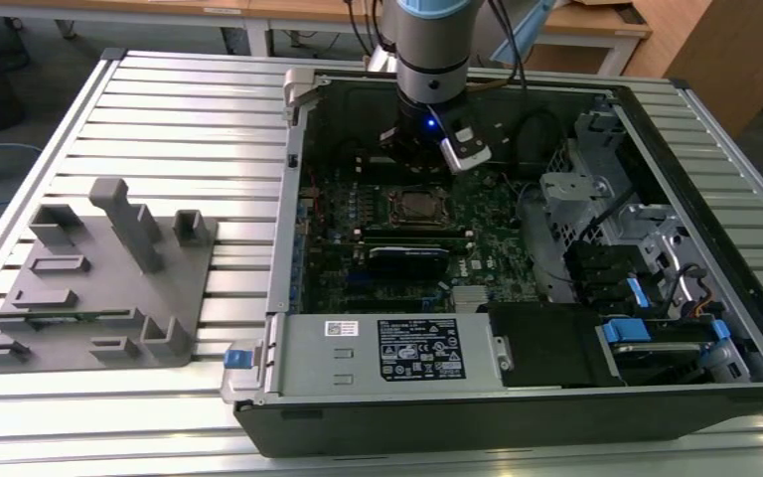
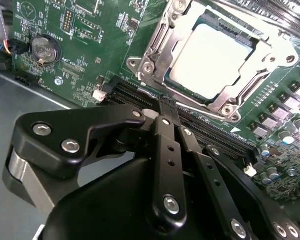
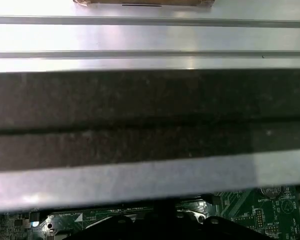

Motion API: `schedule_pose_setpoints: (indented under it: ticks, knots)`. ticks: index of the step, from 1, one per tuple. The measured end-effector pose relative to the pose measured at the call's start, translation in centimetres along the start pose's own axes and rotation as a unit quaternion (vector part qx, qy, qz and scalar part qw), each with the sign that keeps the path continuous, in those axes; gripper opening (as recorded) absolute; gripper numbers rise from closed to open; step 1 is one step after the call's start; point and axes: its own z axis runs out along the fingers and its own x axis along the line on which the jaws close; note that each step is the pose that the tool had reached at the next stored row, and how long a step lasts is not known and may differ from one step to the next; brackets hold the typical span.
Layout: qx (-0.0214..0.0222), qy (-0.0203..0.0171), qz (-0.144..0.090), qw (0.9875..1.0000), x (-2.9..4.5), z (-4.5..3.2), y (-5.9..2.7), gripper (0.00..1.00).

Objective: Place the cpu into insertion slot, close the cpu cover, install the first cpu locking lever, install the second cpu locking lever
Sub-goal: 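Install the first cpu locking lever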

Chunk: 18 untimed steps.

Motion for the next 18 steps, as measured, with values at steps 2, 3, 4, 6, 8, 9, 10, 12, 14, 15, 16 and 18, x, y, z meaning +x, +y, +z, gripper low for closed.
schedule_pose_setpoints:
  ticks: [2, 3, 4, 6, 8, 9, 10, 12, 14, 15, 16, 18]
  knots:
    - [0.0000, -0.0007, 0.000, 1.0000, 0.02, 0.06, -0.05, 0.11]
    - [0.0001, -0.0009, 0.001, 1.0000, 0.01, 0.07, -0.06, 0.11]
    - [0.0004, -0.0012, 0.003, 1.0000, 0.01, 0.08, -0.06, 0.11]
    - [0.0013, -0.0026, 0.010, 0.9999, 0.02, 0.10, -0.06, 0.11]
    - [0.0028, -0.0049, 0.023, 0.9997, 0.02, 0.12, -0.07, 0.11]
    - [0.0035, -0.0059, 0.029, 0.9996, 0.02, 0.13, -0.07, 0.11]
    - [0.0041, -0.0066, 0.033, 0.9994, 0.02, 0.13, -0.05, 0.11]
    - [0.0049, -0.0075, 0.039, 0.9992, 0.03, 0.13, 0.01, 0.11]
    - [0.0055, -0.0083, 0.043, 0.9990, 0.03, 0.15, 0.08, 0.11]
    - [0.0056, -0.0087, 0.045, 0.9989, 0.04, 0.15, 0.11, 0.11]
    - [0.0057, -0.0090, 0.047, 0.9988, 0.04, 0.15, 0.14, 0.11]
    - [0.0057, -0.0096, 0.051, 0.9986, 0.04, 0.16, 0.18, 0.11]
